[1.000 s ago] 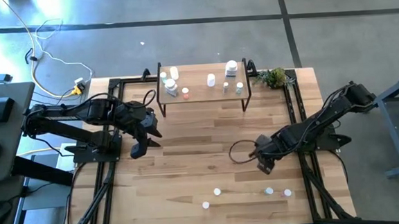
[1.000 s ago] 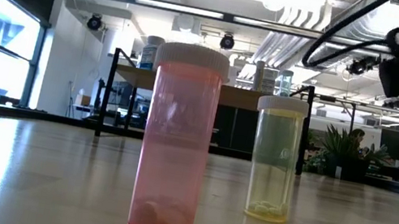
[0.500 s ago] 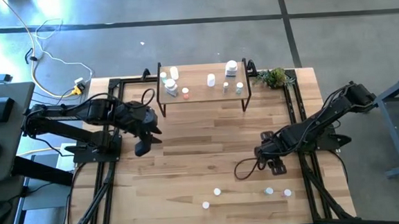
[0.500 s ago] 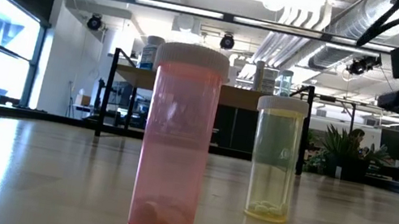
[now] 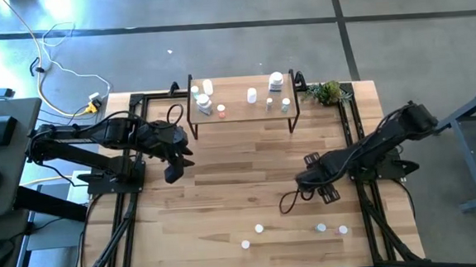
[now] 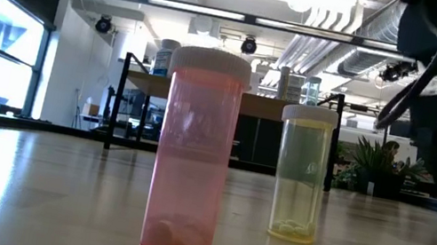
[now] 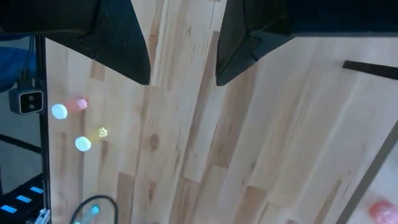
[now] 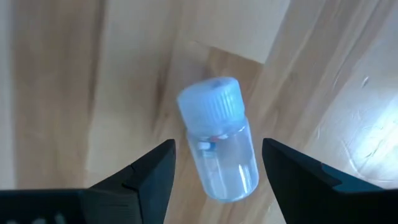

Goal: Pick and place medicine bottles onto shelf by color
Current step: Put the transparent pill bottle on the shelf

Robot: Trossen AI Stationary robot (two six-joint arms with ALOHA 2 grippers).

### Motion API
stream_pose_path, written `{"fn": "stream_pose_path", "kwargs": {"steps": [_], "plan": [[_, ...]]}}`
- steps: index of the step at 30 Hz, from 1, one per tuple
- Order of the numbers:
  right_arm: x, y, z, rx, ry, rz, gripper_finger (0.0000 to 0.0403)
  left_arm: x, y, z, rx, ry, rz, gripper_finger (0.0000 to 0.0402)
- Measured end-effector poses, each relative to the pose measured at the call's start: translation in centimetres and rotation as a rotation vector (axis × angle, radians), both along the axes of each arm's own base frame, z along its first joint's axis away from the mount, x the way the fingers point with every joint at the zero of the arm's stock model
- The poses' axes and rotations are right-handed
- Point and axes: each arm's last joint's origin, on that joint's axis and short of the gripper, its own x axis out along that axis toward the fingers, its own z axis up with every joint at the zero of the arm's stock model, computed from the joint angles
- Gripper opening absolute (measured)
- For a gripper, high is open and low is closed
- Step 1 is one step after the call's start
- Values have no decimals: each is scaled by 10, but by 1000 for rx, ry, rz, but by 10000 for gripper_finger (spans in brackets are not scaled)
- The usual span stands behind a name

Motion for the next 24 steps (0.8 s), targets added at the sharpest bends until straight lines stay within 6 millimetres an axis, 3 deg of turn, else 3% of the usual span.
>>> {"fn": "stream_pose_path", "kwargs": {"steps": [10,19,24], "plan": [[7,-5,-21,-38,101,-31,225,0,0,0,-2,0,2,174],[6,-4,-20,-4,112,-107,137,0,0,0,11,1,-14,174],[7,-3,-20,20,117,-184,125,0,0,0,16,1,-20,174]]}}
